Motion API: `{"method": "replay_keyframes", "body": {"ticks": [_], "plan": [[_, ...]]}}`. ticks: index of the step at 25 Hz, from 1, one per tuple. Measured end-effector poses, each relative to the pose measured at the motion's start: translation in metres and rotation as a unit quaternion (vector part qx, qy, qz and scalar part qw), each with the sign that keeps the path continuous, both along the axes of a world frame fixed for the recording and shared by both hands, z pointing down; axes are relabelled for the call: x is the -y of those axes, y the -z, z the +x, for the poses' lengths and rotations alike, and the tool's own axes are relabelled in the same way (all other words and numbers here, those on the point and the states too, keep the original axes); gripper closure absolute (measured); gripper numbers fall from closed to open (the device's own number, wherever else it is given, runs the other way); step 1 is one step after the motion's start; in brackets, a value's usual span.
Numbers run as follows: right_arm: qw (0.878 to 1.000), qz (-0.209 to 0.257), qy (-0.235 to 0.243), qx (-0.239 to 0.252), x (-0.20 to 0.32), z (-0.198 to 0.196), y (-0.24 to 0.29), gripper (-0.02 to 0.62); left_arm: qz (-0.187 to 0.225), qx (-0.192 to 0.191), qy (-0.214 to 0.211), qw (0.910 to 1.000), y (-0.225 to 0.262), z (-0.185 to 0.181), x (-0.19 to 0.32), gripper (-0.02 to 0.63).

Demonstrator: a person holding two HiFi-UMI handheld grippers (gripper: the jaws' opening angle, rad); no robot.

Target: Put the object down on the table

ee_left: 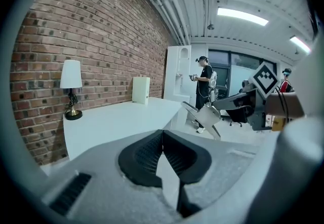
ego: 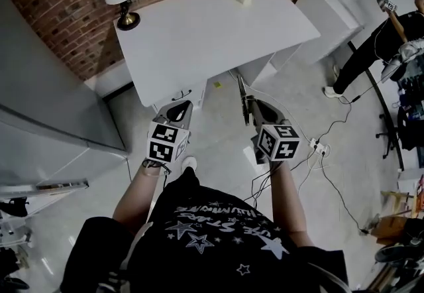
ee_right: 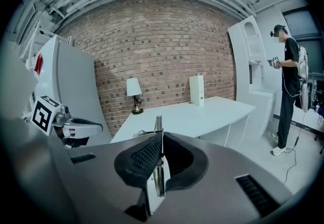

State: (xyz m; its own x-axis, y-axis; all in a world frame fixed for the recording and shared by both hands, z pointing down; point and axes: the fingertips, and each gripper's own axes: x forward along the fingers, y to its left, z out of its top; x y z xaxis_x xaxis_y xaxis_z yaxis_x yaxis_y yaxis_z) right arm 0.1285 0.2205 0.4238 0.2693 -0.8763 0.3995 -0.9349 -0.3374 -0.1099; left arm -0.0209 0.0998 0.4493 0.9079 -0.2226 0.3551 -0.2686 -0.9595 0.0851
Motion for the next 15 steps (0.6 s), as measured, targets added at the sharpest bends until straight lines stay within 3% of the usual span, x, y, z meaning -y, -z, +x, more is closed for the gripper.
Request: {"method": "replay_keyframes", "body": {"ticks": [7, 15], "plan": [[1.0, -0.006, -0.002, -0.002, 0.083, 0.031, 0.005, 0.583, -0.009, -0.004, 0.002, 0.9999, -0.002, 0.027, 0.084, 0.586], [1.0, -0.01, 0.006, -0.014, 0.159, 0.045, 0.012, 0.583, -0.025, -0.008, 0.025, 0.9993, -0.008, 0.026, 0.163, 0.586]]}}
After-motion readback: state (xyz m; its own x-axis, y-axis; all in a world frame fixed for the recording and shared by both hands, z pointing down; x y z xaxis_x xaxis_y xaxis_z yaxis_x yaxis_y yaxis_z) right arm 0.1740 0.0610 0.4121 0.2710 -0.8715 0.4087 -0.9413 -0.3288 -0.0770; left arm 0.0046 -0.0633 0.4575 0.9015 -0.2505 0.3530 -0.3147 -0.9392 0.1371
